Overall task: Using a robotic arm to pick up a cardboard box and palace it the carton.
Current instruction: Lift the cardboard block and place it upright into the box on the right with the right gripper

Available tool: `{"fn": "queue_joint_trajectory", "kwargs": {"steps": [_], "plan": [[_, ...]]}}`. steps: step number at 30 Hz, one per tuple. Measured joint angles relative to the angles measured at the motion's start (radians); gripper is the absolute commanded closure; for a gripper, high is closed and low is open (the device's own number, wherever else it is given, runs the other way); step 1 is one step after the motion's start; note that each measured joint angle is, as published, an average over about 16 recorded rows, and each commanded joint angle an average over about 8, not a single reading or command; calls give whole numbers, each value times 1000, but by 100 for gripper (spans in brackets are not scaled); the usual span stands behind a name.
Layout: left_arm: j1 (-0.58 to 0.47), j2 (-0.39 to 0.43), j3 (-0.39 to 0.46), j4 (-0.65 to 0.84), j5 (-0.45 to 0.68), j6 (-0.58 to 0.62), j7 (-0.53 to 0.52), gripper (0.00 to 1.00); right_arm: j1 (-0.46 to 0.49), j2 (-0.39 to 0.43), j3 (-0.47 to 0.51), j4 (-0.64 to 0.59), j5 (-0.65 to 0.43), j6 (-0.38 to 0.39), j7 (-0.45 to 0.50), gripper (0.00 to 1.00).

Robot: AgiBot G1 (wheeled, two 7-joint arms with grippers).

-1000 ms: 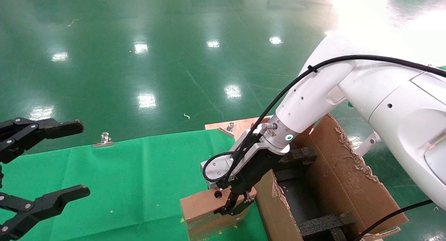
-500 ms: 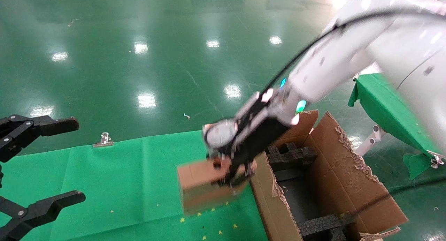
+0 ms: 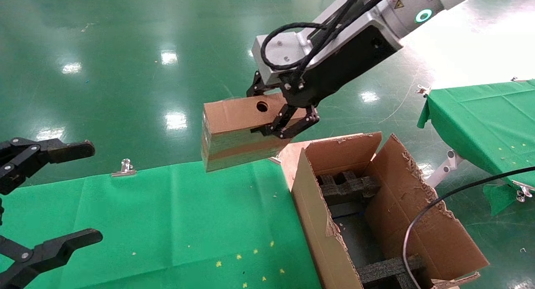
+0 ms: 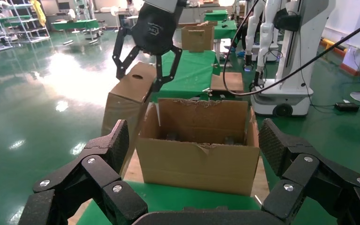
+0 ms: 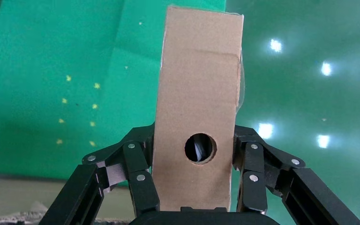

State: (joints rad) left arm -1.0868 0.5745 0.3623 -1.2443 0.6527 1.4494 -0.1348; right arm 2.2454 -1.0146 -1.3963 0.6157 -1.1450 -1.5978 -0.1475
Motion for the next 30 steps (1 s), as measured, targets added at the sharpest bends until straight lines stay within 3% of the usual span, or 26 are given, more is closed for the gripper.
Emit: {"fn": "queue_joint_trajectory", "kwargs": {"steps": [15,23,30], "plan": [[0,0,0,0,0,0,0,0,197,193,-292,45,55,-6,-2,100],[0,0,0,0,0,0,0,0,296,324,-485,87,79,3,82,100],[0,0,0,0,0,0,0,0,306,415,-580,71,123,43,191,100]]}}
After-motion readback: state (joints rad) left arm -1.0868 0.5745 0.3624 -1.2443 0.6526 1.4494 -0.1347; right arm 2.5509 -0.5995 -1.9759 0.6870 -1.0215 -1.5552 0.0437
